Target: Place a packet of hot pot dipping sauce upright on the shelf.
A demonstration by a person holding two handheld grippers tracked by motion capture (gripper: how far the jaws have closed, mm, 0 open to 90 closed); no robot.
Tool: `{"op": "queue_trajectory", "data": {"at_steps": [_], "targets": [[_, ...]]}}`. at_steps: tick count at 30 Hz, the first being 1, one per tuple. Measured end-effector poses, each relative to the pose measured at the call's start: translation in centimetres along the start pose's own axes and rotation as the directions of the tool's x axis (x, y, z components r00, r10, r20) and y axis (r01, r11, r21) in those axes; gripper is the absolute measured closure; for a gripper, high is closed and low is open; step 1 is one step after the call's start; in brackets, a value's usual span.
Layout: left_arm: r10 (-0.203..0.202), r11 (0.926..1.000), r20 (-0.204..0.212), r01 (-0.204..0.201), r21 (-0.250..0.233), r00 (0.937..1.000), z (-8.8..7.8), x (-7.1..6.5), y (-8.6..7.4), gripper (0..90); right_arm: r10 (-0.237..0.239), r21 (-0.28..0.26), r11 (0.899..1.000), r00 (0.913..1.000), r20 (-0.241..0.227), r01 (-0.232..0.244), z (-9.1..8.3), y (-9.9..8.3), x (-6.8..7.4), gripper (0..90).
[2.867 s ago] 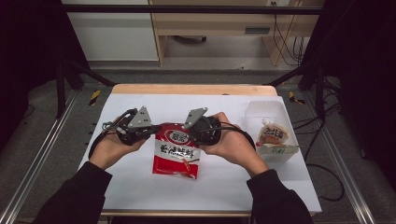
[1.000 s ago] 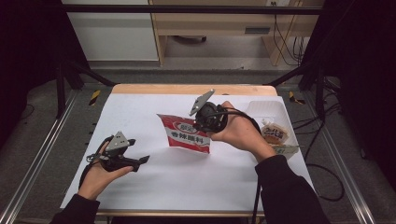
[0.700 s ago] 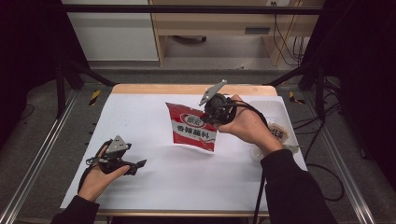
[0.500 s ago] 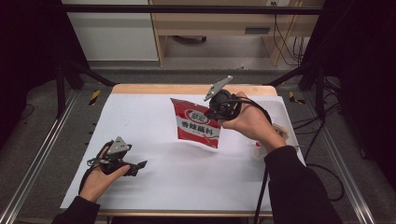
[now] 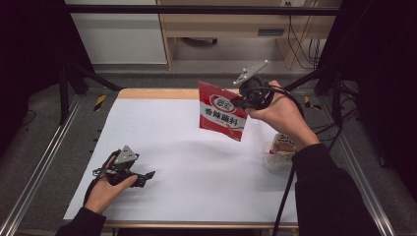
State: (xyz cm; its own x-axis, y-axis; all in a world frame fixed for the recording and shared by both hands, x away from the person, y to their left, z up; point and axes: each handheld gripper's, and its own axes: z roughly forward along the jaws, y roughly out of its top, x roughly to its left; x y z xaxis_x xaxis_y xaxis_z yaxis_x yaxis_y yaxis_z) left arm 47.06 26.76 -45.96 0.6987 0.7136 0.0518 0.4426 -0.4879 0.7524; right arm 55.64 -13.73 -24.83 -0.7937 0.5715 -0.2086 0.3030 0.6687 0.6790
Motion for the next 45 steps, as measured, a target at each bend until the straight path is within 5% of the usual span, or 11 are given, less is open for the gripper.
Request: {"op": "queue_trajectory", "data": {"at_steps": [16,23,45], "targets": [[0.002,1.0,0.001,-0.002,0.009,1.0,0.2,0.0,0.0,8.6,0.024,-0.027,0.999,0.9929,0.117,-0.021,-3.3,-0.7,-4.2,90.0],[0.009,0.9999,-0.004,-0.009,0.014,1.0,0.3,-0.1,-0.1,8.5,0.065,-0.06,0.997,0.9828,0.173,-0.055,-4.4,-1.7,-6.0,90.0],[0.008,0.9995,-0.01,-0.008,0.032,0.9999,0.6,-0.2,-0.1,8.6,0.139,-0.032,0.99,0.9689,0.205,-0.135,-5.9,-7.8,-9.5,90.0]]}}
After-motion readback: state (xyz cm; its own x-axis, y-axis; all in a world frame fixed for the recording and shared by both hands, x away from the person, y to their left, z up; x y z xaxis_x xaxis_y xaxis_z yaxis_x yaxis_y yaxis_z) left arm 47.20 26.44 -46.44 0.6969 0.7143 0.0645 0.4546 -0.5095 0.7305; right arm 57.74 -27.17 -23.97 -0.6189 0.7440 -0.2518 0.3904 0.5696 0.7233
